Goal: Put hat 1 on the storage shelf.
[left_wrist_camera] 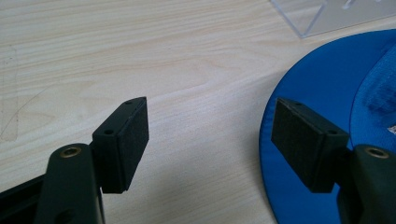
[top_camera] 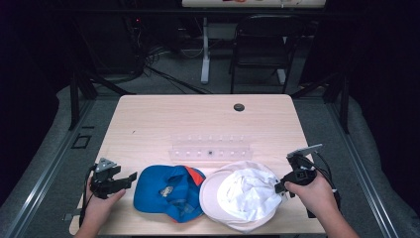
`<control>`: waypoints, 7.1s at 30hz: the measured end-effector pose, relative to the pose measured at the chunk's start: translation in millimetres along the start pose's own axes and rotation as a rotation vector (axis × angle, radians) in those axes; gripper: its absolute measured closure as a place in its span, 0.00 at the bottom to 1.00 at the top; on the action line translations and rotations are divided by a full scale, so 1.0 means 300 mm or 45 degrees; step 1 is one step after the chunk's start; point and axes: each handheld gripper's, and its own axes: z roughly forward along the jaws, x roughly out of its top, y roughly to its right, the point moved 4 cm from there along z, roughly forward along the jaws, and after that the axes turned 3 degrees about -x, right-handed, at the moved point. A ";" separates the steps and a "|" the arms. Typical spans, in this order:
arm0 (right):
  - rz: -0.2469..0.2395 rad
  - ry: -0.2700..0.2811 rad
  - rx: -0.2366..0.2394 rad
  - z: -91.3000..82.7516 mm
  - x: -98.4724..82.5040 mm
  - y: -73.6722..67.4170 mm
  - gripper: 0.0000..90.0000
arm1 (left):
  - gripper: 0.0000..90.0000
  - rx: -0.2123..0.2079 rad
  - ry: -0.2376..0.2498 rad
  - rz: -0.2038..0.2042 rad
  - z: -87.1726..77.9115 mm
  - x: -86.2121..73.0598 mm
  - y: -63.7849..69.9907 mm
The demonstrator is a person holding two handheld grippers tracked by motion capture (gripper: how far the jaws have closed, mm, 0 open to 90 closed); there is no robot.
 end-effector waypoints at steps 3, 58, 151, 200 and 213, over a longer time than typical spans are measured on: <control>0.006 0.002 0.000 -0.003 0.003 -0.005 0.90 | 0.31 0.000 0.000 0.001 0.000 0.000 0.000; 0.059 -0.062 0.564 -0.311 0.058 -0.224 0.91 | 0.32 -0.002 0.006 -0.001 -0.003 0.000 -0.001; 0.162 0.179 0.878 -0.384 0.531 -0.664 0.90 | 0.38 -0.025 0.085 0.098 -0.037 0.011 0.027; 0.175 0.201 0.920 -0.246 0.610 -0.726 0.90 | 0.45 -0.206 0.172 0.414 -0.015 0.183 0.379; 0.168 0.199 0.924 -0.253 0.600 -0.721 0.90 | 0.47 -0.237 0.169 0.493 0.082 0.304 0.551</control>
